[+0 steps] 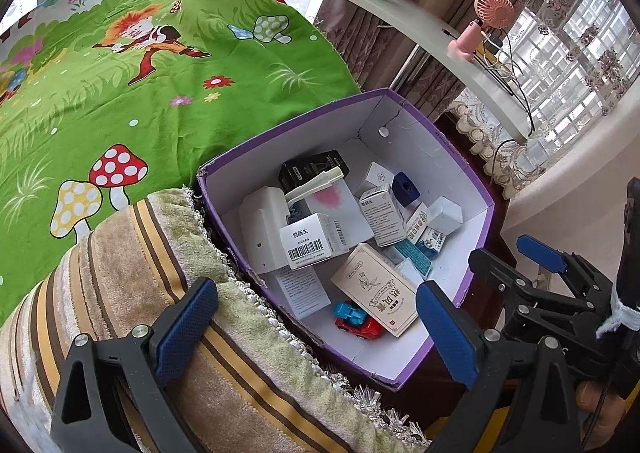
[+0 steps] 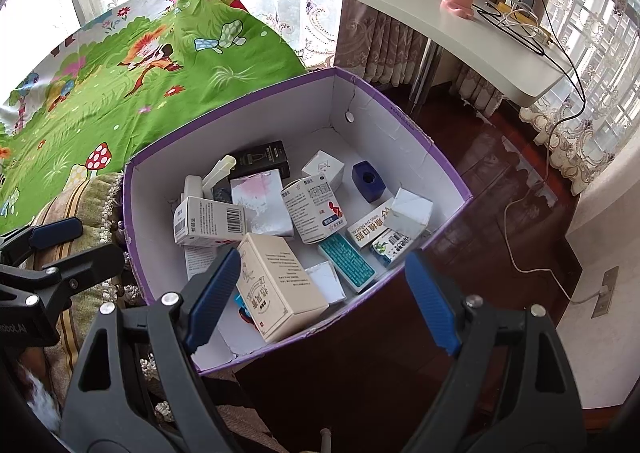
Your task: Organize rigid objects
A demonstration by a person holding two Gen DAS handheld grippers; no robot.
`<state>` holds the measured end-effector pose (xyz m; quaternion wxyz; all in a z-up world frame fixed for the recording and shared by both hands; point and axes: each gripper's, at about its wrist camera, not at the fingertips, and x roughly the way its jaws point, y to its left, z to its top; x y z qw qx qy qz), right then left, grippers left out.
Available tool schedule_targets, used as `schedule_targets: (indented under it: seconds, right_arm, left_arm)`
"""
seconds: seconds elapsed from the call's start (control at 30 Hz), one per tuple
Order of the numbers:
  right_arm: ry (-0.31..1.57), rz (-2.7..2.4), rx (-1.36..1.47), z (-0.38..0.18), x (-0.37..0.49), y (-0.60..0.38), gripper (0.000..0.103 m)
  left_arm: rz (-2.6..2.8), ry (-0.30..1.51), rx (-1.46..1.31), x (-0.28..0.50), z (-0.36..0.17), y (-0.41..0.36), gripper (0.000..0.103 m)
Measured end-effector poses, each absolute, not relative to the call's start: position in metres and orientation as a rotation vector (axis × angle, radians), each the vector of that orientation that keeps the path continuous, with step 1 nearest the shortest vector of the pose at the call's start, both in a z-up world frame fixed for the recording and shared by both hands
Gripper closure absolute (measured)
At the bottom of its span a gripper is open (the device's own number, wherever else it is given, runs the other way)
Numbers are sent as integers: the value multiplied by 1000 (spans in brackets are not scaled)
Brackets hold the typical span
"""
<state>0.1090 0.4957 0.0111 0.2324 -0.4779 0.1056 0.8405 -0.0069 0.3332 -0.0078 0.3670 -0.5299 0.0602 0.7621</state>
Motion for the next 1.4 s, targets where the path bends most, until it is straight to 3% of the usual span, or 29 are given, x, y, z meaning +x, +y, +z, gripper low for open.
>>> schedule_targets:
  seconds: [1.4]
  right_arm:
    - [304,2311,-1320,8,108,496,17]
  left_arm:
    - [1932,168,-1361,-8,-11,336,0]
